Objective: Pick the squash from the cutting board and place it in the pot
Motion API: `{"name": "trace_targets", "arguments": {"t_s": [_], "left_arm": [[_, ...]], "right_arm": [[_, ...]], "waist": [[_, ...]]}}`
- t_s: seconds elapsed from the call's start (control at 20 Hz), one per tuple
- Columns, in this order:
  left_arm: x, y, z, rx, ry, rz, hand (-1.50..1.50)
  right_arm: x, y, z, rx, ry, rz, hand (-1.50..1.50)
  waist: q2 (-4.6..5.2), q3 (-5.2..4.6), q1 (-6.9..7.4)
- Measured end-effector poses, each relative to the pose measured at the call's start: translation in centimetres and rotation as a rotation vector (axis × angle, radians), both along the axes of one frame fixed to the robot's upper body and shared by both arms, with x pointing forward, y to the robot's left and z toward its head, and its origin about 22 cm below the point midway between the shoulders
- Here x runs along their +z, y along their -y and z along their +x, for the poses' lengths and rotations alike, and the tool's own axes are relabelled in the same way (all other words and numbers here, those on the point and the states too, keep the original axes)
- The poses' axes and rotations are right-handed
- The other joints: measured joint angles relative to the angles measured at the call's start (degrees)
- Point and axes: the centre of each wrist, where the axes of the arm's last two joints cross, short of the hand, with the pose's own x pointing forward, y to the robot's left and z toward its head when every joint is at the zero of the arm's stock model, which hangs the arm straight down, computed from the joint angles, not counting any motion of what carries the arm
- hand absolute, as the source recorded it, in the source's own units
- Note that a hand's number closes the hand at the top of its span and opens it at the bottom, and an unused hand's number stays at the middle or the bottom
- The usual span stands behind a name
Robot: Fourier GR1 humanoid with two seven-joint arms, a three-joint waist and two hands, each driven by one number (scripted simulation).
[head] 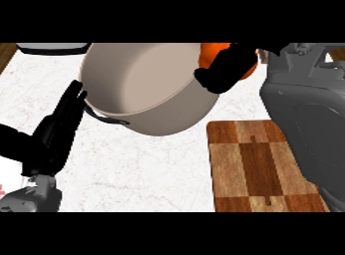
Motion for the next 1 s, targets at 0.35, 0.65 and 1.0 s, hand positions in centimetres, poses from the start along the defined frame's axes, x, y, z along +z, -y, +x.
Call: {"name": "trace_targets", "arguments": {"t_s": [0.35, 0.65, 1.0], "left_arm": [[-0.1, 0.5, 0.0, -0.007, 0.012, 0.001, 0.00], [0.1, 0.4, 0.2, -0.017, 0.015, 0.006, 0.00], [0.2, 0.7, 0.5, -0.026, 0.021, 0.004, 0.00]], "right_arm": [[3.5, -5.2, -0.2, 0.101, 0.021, 0.117, 1.50], [3.5, -8.9, 1.9, 0.066, -0.024, 0.141, 1.50], [1.0, -11.1, 5.3, 0.001, -0.059, 0.123, 1.50]], "waist": [[0.20, -0.07, 0.41], [0.40, -0.11, 0.76], [0.71, -0.13, 1.45]]}}
